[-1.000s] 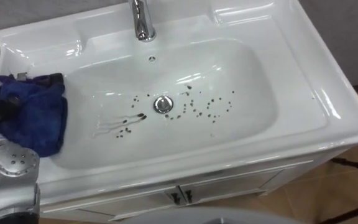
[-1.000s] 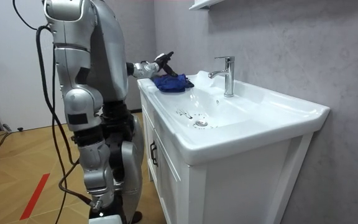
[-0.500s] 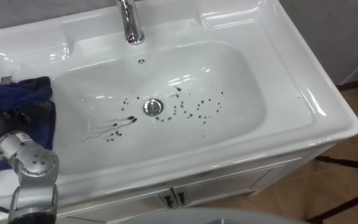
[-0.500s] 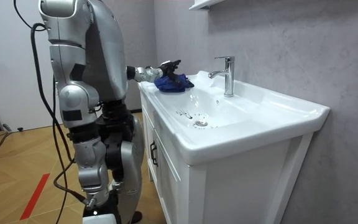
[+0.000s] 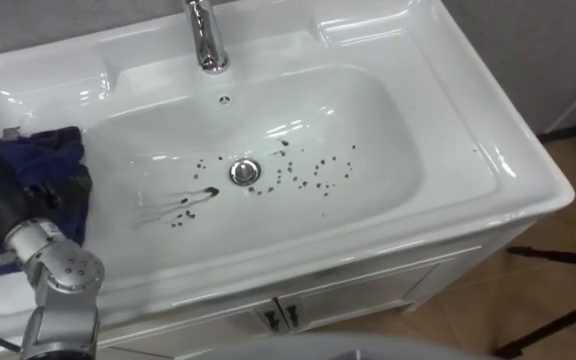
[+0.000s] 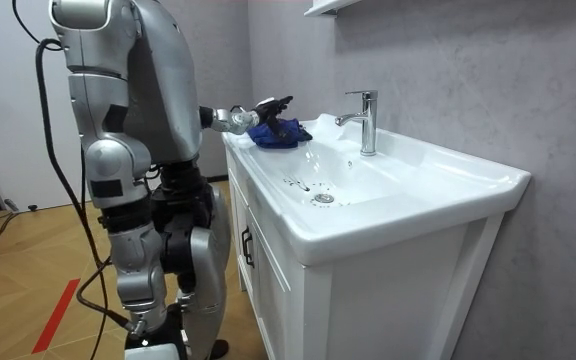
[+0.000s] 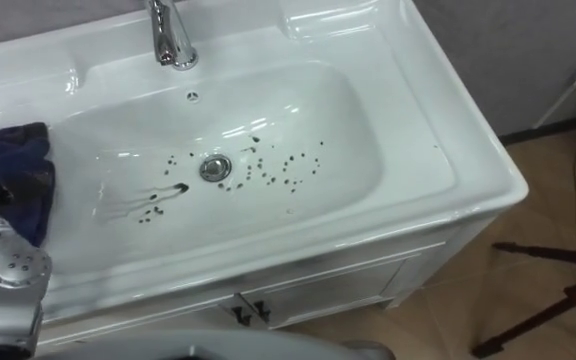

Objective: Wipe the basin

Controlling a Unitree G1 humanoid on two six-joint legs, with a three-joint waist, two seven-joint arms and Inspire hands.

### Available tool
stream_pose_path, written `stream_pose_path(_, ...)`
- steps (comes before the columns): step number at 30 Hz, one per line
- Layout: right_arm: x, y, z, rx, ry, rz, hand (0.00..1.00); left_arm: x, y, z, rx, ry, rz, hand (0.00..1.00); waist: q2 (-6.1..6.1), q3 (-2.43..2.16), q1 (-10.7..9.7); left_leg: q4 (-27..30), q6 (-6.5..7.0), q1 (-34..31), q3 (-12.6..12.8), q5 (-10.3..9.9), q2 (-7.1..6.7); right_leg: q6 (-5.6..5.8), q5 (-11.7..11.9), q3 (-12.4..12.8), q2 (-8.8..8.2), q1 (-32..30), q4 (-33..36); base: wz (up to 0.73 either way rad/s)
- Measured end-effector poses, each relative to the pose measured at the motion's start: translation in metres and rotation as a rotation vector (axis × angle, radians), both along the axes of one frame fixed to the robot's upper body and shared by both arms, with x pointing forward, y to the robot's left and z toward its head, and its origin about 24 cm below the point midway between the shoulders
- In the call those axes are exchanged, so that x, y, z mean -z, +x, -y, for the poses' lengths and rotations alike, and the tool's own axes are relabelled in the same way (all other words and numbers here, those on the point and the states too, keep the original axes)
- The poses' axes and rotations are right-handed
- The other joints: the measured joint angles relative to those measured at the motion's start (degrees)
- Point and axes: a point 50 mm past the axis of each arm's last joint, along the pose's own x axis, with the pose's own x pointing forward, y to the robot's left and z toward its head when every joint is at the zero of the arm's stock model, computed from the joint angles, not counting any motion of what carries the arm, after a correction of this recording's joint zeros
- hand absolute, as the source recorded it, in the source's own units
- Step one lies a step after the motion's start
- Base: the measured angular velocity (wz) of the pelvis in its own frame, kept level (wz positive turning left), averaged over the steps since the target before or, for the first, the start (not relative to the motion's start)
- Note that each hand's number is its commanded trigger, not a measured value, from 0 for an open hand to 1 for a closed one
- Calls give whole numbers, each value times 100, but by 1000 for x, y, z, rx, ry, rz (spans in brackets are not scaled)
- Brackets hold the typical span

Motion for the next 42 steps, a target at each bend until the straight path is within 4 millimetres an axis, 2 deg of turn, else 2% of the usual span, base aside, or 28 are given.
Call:
stream_pose_path(3,1,-2,-2,-7,3,-22,0,12,-4,3,7,3,-76,0,22,-12,-10,0,0,4,26,0,0,0,1,16,0,-6,3,-2)
stream_pose_path(7,0,-1,-1,-22,-17,-24,0,18,-8,3,2,9,-116,0,-29,10,-76,-2,0,2,32,0,0,0,1,13,-1,-1,2,0)
stream_pose_path(10,0,0,-1,-51,-19,-27,0,26,-14,2,-6,8,-175,0,-24,2,-109,-8,0,-11,45,0,2,0,1,18,3,3,2,0)
stream_pose_path(12,0,0,-1,-47,-19,-37,0,26,-14,2,-2,22,-184,0,-25,-5,-106,-15,0,-10,75,0,5,0,0,31,7,-3,3,-3)
stream_pose_path(14,0,0,0,-45,-11,-39,0,27,-17,1,13,63,-207,0,-10,-43,-102,-31,0,4,100,0,8,0,0,98,16,-9,0,-11)
stream_pose_path(16,0,1,1,-47,-3,-33,0,26,-19,1,22,82,-216,0,-3,-54,-107,-50,-1,17,108,0,8,0,1,135,19,-9,-1,-9)
stream_pose_path(30,-1,-1,1,-40,11,-56,0,28,-20,-1,7,87,-238,0,-27,-50,-100,-79,-3,109,155,1,10,0,0,200,28,12,8,-2)
stream_pose_path(38,-1,-4,2,-30,3,-79,0,32,-26,-11,-40,94,-269,0,-36,-45,-98,-110,-3,108,188,1,25,-3,2,276,56,-20,-1,-3)
stream_pose_path(42,-2,-4,3,-30,-6,-82,0,32,-27,-12,-46,100,-263,0,-20,-57,-20,-170,-14,103,228,7,32,-11,7,297,66,-91,9,-7)
